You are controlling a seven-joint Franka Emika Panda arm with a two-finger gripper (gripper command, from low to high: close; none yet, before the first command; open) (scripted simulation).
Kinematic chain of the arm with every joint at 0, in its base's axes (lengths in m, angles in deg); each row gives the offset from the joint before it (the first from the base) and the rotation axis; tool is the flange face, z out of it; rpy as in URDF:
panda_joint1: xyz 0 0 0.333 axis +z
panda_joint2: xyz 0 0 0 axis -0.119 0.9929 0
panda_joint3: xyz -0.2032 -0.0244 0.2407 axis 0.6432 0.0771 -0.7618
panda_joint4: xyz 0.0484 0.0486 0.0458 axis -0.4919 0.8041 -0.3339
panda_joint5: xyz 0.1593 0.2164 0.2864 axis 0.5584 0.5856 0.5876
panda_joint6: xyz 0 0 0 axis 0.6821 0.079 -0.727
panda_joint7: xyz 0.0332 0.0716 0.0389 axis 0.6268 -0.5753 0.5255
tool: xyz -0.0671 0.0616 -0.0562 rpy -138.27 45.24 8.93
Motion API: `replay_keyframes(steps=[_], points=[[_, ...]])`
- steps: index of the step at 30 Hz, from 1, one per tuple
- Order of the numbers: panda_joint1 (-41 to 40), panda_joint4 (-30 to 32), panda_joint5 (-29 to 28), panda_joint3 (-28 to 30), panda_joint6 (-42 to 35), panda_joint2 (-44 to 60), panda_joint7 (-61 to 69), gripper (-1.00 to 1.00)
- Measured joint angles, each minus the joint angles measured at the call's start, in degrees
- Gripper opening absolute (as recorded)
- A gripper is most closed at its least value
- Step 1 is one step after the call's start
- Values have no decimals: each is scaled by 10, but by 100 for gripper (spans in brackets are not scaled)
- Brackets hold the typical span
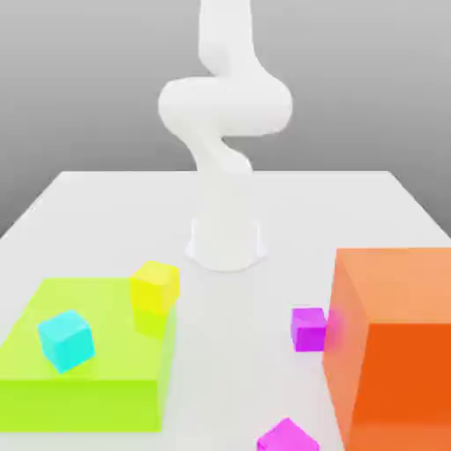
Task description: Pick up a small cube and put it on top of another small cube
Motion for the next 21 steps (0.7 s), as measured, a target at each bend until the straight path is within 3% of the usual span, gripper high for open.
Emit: replay_keyframes(steps=[13, 16, 21], points=[[186, 166, 150, -179, 97, 265, -88, 0], [187, 226, 148, -193, 154, 317, -115, 0], [124, 329, 84, -169, 273, 358, -160, 0]])
